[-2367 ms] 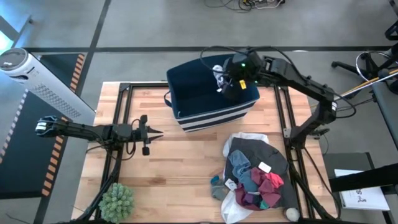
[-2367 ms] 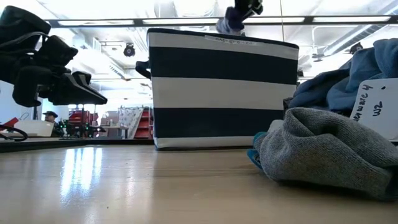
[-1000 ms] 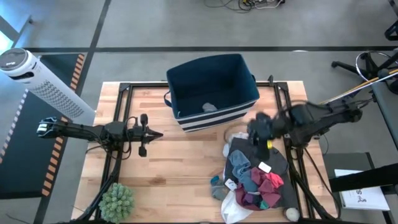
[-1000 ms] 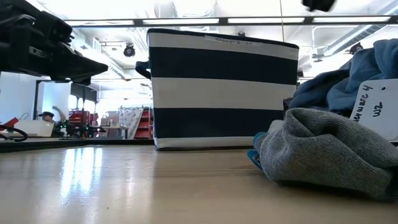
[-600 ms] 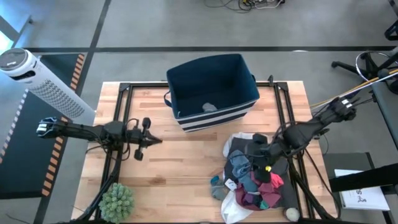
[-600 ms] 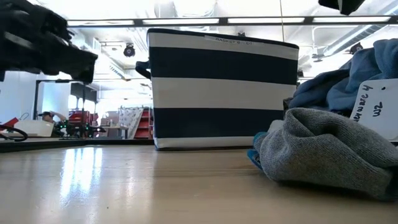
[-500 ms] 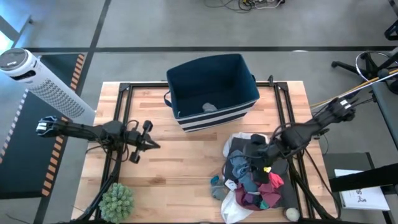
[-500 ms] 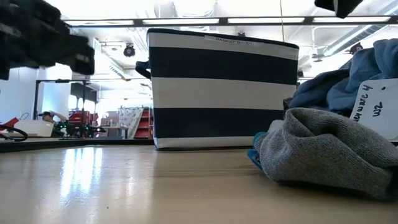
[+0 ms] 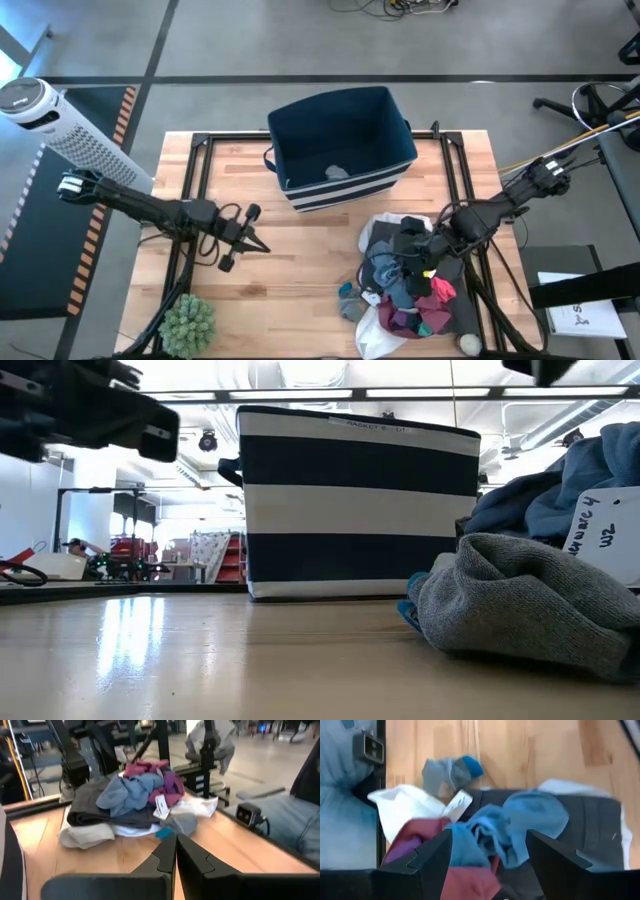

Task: Sort clothes
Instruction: Put the dark red underwear into the laundry bin

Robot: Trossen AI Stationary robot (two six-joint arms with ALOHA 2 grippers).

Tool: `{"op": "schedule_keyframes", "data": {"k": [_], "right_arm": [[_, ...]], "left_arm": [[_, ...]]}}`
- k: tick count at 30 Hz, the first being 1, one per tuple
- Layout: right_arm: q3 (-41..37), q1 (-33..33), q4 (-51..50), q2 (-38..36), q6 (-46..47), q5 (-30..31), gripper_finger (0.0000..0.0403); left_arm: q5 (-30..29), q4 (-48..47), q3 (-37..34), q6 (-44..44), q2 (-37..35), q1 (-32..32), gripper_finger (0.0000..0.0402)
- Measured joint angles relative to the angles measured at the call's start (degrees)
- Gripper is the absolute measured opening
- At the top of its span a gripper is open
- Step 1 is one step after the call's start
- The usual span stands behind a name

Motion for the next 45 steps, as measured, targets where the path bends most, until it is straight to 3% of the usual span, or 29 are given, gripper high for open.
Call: {"op": "schedule_keyframes", "data": {"k": [8, 17, 21, 26, 31, 36, 45], "right_arm": [[-1.6, 2.2, -10.7, 1.1, 8.5, -3.0, 0.0245], [-7.1, 2.3, -6.3, 1.3, 10.1, -11.7, 0.0231], [-9.6, 2.0, -4.8, 1.3, 9.3, -12.4, 0.0167], [-7.3, 0.9, -4.6, 1.3, 6.4, -11.8, 0.0025], [0.3, -0.2, -5.0, 1.2, 1.7, -5.7, 0.001], [8.7, -2.5, -5.8, 1.2, -4.8, 5.2, 0.0003], [17.4, -11.7, -4.0, 1.2, -16.6, 18.9, 0.0001]], "left_arm": [[-0.1, -0.5, 4.2, 1.4, 8.2, 0.0, 0.0], [-0.1, -0.5, 5.0, 0.6, 9.4, 0.0, 0.0], [-0.1, -0.5, 5.0, 0.6, 8.8, -0.1, 0.0], [-0.1, -0.5, 5.0, 0.6, 8.7, 0.0, 0.0], [-0.1, -0.5, 5.0, 0.6, 8.8, 0.0, 0.0], [-0.1, -0.5, 5.0, 0.4, 8.8, 0.0, 0.0], [-0.1, -0.5, 5.0, -0.1, 8.8, 0.0, 0.0]]}}
